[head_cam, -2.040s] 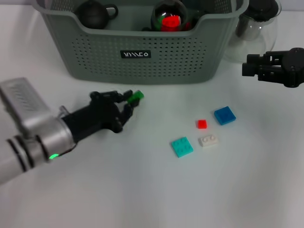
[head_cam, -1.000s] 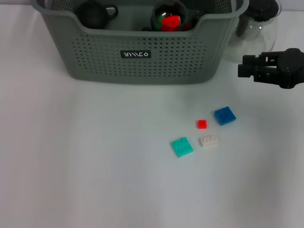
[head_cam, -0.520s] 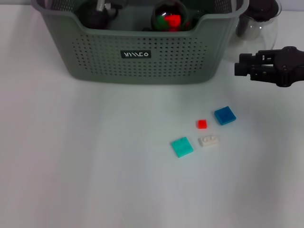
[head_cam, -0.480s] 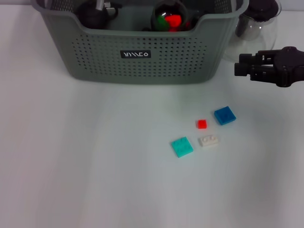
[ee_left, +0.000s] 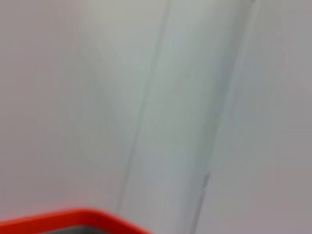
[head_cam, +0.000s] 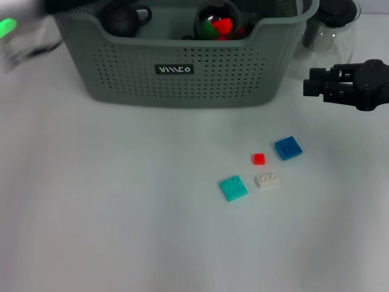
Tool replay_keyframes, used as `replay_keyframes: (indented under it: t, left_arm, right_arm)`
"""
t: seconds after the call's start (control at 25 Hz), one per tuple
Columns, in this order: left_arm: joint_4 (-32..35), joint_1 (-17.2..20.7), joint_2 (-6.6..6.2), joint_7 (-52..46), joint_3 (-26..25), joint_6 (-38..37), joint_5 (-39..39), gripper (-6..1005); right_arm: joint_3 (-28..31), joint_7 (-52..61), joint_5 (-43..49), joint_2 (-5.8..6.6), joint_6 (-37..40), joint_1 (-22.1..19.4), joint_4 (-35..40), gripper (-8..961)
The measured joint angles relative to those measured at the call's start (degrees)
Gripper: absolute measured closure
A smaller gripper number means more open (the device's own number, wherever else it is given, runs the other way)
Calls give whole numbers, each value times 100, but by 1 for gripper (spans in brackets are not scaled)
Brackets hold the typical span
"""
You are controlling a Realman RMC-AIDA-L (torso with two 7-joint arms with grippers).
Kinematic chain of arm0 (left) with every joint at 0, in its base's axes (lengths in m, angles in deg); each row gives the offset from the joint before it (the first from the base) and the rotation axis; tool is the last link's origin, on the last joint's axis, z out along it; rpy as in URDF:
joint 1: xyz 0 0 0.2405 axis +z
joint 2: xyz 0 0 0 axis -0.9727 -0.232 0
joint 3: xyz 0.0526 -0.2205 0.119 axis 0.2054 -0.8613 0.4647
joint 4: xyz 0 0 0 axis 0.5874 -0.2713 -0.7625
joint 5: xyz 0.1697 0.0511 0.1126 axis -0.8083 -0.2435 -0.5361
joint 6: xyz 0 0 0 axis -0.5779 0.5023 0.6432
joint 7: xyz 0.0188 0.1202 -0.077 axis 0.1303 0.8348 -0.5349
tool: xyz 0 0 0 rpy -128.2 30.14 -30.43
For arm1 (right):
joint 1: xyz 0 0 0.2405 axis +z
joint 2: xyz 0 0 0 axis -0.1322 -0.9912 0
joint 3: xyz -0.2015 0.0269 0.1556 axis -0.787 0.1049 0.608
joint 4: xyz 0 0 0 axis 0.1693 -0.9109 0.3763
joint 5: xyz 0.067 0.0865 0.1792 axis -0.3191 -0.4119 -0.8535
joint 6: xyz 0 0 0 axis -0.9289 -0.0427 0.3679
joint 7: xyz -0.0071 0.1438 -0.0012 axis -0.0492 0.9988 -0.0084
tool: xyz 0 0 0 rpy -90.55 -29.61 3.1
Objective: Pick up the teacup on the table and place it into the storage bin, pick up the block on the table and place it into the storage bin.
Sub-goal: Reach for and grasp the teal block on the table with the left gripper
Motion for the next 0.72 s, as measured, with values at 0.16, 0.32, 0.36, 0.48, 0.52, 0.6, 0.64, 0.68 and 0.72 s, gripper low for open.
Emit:
replay_keyframes:
  t: [0.16,0.32,0.36,0.48,0.52,0.6,0.64,0.68,0.72]
  left_arm:
    - [-992,520,21,1484,-1321,-1695,40,445]
    - [-2262,732,23,3342,-1731,-2236,-696,444]
    - [-2622,743,27,3799,-1706,-2251,-933,444]
    - [-3622,582,30,4894,-1494,-2002,-1482,443]
    - [-3997,481,30,5274,-1362,-1765,-1641,442]
    - [-4525,301,31,5707,-1123,-1236,-1718,442]
    - [-4728,210,29,5843,-1033,-1016,-1716,441]
    - [-4941,118,30,5963,-969,-729,-1710,441]
    - [-5223,-29,30,6093,-933,-418,-1703,441]
  right_arm:
    - [-11,20,2,0,-15,-3,0,540]
    - [9,40,-10,6,-17,2,0,539]
    - [10,41,-10,7,-17,9,1,539]
    - [11,42,-11,1,-23,32,0,539]
    - [11,42,-10,1,-26,35,0,539]
    - [4,45,-11,0,-27,44,0,539]
    - [1,49,-11,0,-28,47,0,539]
    - [1,55,-11,-1,-29,50,0,539]
    - [3,60,-14,-1,-29,47,0,539]
